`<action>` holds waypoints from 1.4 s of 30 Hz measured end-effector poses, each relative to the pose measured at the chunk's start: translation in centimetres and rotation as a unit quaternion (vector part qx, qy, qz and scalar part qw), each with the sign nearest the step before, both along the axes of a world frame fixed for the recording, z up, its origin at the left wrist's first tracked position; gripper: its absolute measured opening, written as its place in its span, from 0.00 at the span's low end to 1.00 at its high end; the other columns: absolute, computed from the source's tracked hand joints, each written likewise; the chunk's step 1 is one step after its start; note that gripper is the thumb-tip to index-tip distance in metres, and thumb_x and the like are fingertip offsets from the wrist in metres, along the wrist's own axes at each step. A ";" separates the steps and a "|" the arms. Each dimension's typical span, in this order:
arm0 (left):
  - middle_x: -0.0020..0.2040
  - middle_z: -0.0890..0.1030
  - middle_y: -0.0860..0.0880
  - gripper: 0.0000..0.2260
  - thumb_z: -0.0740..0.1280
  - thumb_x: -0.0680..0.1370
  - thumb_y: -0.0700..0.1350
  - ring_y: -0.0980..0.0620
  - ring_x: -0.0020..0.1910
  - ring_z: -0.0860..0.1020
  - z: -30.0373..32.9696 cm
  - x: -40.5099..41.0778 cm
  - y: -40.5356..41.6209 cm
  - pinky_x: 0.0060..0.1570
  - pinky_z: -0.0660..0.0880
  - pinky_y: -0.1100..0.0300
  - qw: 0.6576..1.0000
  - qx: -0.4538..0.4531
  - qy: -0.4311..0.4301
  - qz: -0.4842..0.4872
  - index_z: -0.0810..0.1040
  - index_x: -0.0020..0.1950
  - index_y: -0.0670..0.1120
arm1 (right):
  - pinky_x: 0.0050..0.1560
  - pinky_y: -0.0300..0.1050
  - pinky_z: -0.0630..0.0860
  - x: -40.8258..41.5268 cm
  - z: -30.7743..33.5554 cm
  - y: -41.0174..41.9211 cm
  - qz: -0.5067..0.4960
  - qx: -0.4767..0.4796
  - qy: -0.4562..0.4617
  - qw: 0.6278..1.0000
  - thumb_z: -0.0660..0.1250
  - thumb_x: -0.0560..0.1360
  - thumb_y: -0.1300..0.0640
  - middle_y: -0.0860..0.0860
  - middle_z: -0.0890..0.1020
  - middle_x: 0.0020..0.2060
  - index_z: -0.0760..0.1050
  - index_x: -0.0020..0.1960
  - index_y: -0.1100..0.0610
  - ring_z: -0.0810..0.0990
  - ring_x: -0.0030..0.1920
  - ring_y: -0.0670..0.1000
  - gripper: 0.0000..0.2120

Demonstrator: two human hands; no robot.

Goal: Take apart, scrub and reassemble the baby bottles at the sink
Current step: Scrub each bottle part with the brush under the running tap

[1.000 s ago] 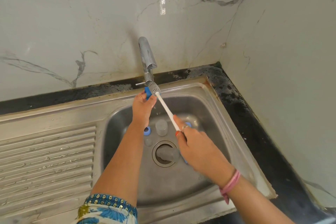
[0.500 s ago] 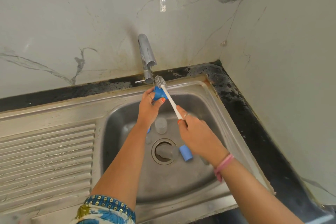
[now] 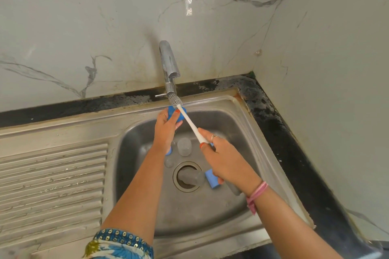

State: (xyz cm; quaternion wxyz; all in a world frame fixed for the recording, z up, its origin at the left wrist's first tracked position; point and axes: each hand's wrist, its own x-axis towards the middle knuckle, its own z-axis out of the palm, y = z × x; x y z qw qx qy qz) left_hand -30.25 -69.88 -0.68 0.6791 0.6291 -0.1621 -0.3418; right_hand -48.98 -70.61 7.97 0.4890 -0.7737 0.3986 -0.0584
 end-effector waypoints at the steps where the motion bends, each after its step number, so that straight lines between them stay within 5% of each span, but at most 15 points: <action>1: 0.67 0.72 0.41 0.13 0.64 0.81 0.43 0.47 0.63 0.77 -0.1 0.0 0.0 0.63 0.75 0.53 1.000 0.006 -0.012 0.000 0.74 0.64 0.40 | 0.24 0.41 0.73 0.1 -0.1 -0.3 -0.010 0.009 -0.007 1.000 0.55 0.82 0.53 0.45 0.69 0.29 0.61 0.75 0.42 0.70 0.21 0.43 0.23; 4: 0.58 0.77 0.42 0.09 0.64 0.81 0.41 0.47 0.58 0.79 -0.1 -0.3 -0.3 0.57 0.77 0.59 1.000 0.002 -0.027 0.007 0.77 0.57 0.38 | 0.22 0.38 0.72 0.3 -0.1 -0.8 -0.031 0.031 -0.025 0.999 0.55 0.82 0.54 0.46 0.69 0.29 0.61 0.76 0.43 0.69 0.20 0.42 0.23; 7: 0.47 0.81 0.49 0.04 0.63 0.81 0.40 0.54 0.50 0.81 0.6 -0.1 -0.3 0.57 0.77 0.59 0.997 -0.043 0.058 0.039 0.77 0.48 0.46 | 0.21 0.38 0.72 -0.5 -0.1 0.1 -0.016 0.014 -0.029 0.999 0.55 0.82 0.53 0.45 0.68 0.28 0.60 0.75 0.41 0.70 0.20 0.41 0.22; 15: 0.51 0.75 0.44 0.07 0.58 0.79 0.39 0.51 0.46 0.76 2.1 -0.8 -1.6 0.41 0.76 0.62 0.959 -0.132 0.238 0.075 0.71 0.55 0.44 | 0.24 0.42 0.74 -0.3 1.0 -0.4 -0.023 0.018 -0.017 0.999 0.54 0.83 0.53 0.47 0.69 0.31 0.59 0.76 0.44 0.70 0.26 0.44 0.23; 18: 0.49 0.73 0.44 0.10 0.55 0.77 0.42 0.51 0.41 0.72 2.9 0.3 -1.9 0.38 0.69 0.61 0.940 -0.144 0.295 0.097 0.70 0.56 0.42 | 0.36 0.52 0.80 -1.1 1.2 1.3 0.021 -0.060 0.030 0.998 0.53 0.83 0.51 0.44 0.71 0.32 0.60 0.76 0.46 0.76 0.32 0.49 0.22; 25: 0.44 0.79 0.47 0.14 0.71 0.76 0.52 0.52 0.44 0.78 3.9 0.5 -3.2 0.39 0.78 0.62 0.919 -0.126 0.352 0.127 0.78 0.52 0.43 | 0.40 0.46 0.67 -2.6 0.1 5.0 0.040 -0.195 0.048 0.979 0.51 0.83 0.50 0.44 0.67 0.31 0.52 0.78 0.42 0.72 0.37 0.52 0.24; 33: 0.54 0.79 0.39 0.19 0.67 0.79 0.48 0.43 0.56 0.79 4.2 -0.7 -4.0 0.55 0.79 0.49 0.887 -0.180 0.401 0.144 0.72 0.65 0.38 | 0.39 0.44 0.68 -1.7 -0.1 3.4 0.042 -0.239 0.107 0.964 0.48 0.84 0.53 0.48 0.69 0.37 0.43 0.79 0.47 0.76 0.38 0.53 0.26; 36: 0.53 0.77 0.39 0.19 0.64 0.80 0.51 0.44 0.49 0.80 4.6 -0.1 -3.9 0.42 0.82 0.53 0.862 -0.189 0.446 0.149 0.70 0.64 0.39 | 0.40 0.45 0.68 -2.5 -0.6 5.1 0.066 -0.264 0.120 0.955 0.48 0.83 0.54 0.48 0.68 0.40 0.39 0.79 0.47 0.74 0.38 0.53 0.28; 39: 0.44 0.77 0.43 0.21 0.61 0.80 0.57 0.50 0.38 0.77 4.6 -0.2 -3.9 0.34 0.76 0.60 0.873 -0.158 0.444 0.123 0.72 0.59 0.40 | 0.41 0.43 0.67 -2.9 -1.0 5.6 0.067 -0.278 0.144 0.947 0.47 0.83 0.54 0.48 0.70 0.43 0.36 0.78 0.46 0.75 0.41 0.53 0.28; 42: 0.52 0.77 0.41 0.26 0.61 0.79 0.59 0.51 0.39 0.79 4.4 -0.4 -4.0 0.29 0.78 0.62 0.863 -0.163 0.463 0.121 0.68 0.67 0.40 | 0.39 0.40 0.64 -3.6 -1.3 6.5 0.067 -0.273 0.152 0.948 0.48 0.83 0.53 0.46 0.71 0.45 0.37 0.78 0.46 0.77 0.42 0.52 0.28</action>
